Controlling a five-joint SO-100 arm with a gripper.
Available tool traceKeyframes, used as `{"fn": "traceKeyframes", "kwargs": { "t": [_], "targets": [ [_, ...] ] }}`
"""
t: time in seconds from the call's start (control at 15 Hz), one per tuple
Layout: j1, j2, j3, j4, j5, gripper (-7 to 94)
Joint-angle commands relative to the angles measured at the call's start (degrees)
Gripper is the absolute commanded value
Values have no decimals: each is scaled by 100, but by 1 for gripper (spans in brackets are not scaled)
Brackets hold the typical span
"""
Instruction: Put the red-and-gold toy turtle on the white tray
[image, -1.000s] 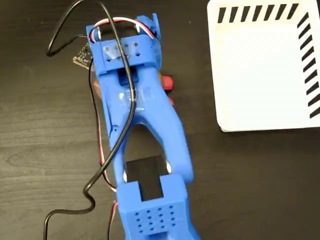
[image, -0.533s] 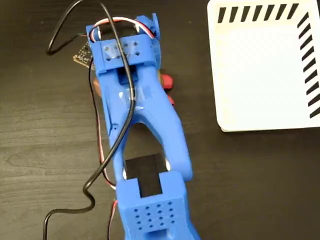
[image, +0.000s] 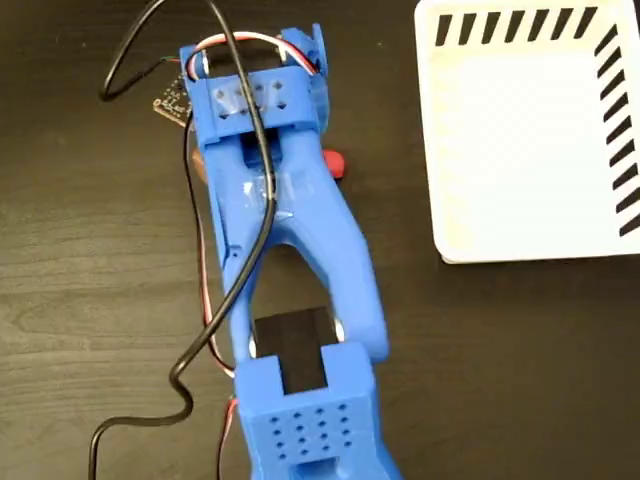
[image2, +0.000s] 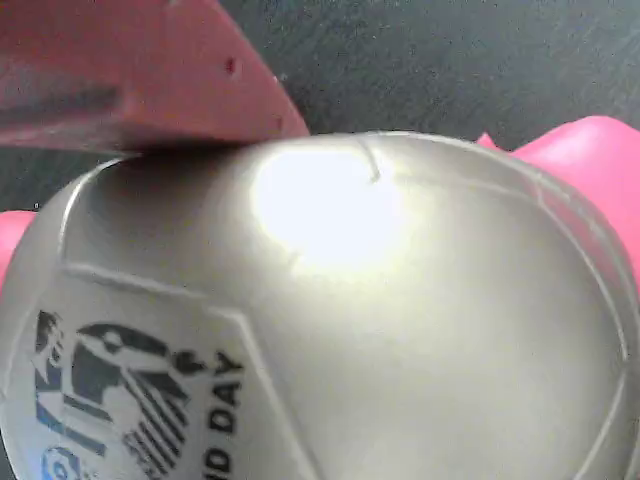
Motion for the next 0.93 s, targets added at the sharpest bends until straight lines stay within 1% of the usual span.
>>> {"fn": "traceKeyframes", "kwargs": {
  "t": [0.0,0.2,0.27,0.4,0.67,0.73,0.87],
  "targets": [
    [-44,668,-316,466,-62,0],
    [9,1538,-1099,1239,-343,0],
    [35,1890,-1187,1371,-439,0],
    [44,2320,-1195,1459,-527,0],
    [79,2461,-1072,1538,-633,0],
    [264,2716,-1020,1573,-826,0],
    [1020,3384,-923,1582,-1424,0]
  ]
}}
